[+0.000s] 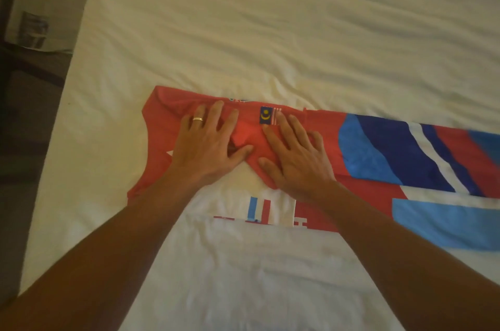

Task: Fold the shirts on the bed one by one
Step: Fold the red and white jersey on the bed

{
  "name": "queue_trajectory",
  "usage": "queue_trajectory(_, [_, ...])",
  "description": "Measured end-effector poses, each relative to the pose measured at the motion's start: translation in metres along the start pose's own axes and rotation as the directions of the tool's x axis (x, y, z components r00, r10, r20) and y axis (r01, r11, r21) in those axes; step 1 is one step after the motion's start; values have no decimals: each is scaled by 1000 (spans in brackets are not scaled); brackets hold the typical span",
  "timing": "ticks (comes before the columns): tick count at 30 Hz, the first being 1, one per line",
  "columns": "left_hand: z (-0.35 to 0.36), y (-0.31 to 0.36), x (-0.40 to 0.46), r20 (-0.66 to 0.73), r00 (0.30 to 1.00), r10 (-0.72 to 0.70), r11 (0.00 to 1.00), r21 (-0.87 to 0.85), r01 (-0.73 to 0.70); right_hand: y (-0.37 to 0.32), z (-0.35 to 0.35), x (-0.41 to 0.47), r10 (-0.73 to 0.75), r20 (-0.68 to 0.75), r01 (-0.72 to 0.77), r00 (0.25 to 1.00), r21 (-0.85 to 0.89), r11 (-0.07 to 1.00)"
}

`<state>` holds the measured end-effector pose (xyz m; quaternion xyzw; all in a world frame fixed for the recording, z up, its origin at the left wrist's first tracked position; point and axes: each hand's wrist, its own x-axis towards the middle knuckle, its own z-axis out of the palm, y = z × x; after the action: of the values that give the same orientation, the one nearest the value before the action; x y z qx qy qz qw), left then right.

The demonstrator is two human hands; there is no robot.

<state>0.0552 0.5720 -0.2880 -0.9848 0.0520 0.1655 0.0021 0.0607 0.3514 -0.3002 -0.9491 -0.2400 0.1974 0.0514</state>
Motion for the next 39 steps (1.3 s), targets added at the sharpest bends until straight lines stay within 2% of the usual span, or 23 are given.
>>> queue_trajectory(2, [-1,7,1,1,999,-43,999,-16,43,11,-2,2,-76,49,76,996,-3,997])
queue_trajectory(5, [-8,31,-6,-50,996,-74,995,-76,70,31,-14,-6,-104,10,102,995,105,989])
queue_trajectory(7, [-8,60,-15,-94,994,-53,994,-96,44,53,-22,-18,-29,-56,37,998,144,989])
queue_trajectory(10, [0,127,-30,-164,986,16,994,-107,-34,102,-27,-41,129,-69,-117,989,151,982])
queue_trajectory(14, [9,232,-46,-111,990,92,976,-187,-112,181,-32,-79,303,-135,-287,943,123,950])
queue_trajectory(20, [22,357,-61,-64,948,310,912,-262,-316,288,-55,-124,487,-34,-482,873,90,871])
queue_trajectory(29, [21,460,-42,-78,899,432,883,-167,-439,360,-54,-141,429,-30,-424,903,95,901])
queue_trajectory(34, [24,486,-33,-75,888,453,874,-157,-460,367,-51,-138,475,-1,-455,880,284,844])
queue_trajectory(37, [22,483,-35,-135,901,413,847,-308,-434,361,-57,-133,554,26,-503,832,457,734])
queue_trajectory(39, [20,476,-42,-199,911,362,795,-444,-413,353,-65,-130,582,60,-489,811,616,618])
